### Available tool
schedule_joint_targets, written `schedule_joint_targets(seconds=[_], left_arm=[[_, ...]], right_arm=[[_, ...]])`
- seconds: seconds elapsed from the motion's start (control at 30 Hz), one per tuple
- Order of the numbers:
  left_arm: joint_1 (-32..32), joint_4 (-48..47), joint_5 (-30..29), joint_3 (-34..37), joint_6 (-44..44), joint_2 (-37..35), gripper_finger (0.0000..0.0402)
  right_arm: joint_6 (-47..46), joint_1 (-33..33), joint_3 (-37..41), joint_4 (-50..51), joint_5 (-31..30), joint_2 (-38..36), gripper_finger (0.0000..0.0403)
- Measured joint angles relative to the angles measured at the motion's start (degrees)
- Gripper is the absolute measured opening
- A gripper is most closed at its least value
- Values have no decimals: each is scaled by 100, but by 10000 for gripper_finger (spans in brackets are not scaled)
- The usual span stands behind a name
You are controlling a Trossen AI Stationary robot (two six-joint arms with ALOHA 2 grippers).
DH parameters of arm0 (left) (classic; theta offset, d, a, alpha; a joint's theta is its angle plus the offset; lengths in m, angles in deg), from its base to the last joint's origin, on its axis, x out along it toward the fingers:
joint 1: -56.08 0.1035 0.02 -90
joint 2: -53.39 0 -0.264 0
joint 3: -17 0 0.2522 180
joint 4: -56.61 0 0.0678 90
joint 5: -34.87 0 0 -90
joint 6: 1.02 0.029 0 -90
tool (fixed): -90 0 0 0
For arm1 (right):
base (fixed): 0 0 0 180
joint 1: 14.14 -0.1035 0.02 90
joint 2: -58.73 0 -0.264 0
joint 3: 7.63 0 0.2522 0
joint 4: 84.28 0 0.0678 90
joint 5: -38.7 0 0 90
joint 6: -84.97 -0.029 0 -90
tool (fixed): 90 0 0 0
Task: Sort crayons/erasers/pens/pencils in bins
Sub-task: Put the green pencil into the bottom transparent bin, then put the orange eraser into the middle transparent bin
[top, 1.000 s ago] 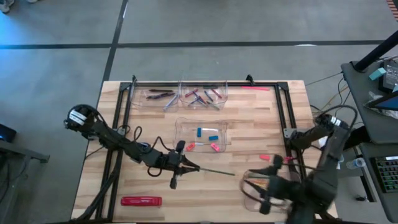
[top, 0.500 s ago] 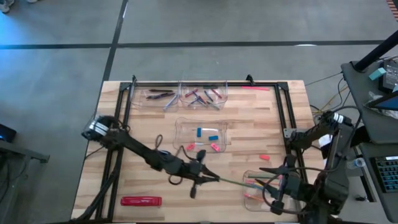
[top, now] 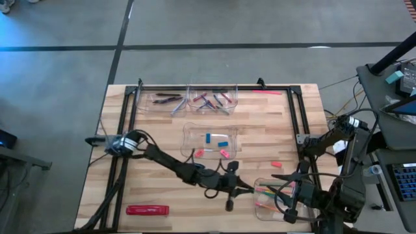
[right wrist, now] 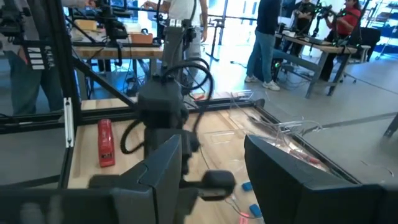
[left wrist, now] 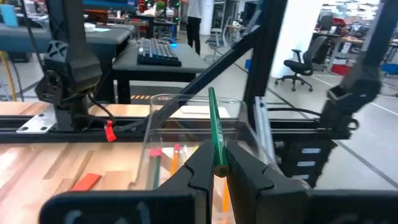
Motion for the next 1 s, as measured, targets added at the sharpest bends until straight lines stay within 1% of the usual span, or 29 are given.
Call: schedule_joint_targets(seconds=[0.2, 0.3, 0.43, 0.63, 0.73, 0.83, 0.9, 1.0], left_arm=[[137, 32, 33, -341, -135, 340, 15], [152, 7, 90, -385, -135, 399, 30], [150, 39, 99, -412, -135, 419, 72], [148, 37, 101, -413, -135, 421, 146], [147, -8, 178, -393, -134, 392, 174], [144, -127, 510, -314, -133, 154, 187], [140, -208, 785, -223, -131, -139, 188], [87, -583, 956, 145, -86, -793, 182]], right_arm=[[2, 0, 0, -7, 10, 0, 167], [27, 1, 0, -4, 10, 0, 167], [43, 13, 0, 0, 15, 0, 167], [43, 13, 0, 0, 26, 2, 167], [43, 13, 0, 0, 48, 2, 167], [40, 13, 1, 3, 78, 2, 167], [-58, 31, 29, 1, 246, 2, 167], [-365, 219, 44, 50, 895, 4, 165]])
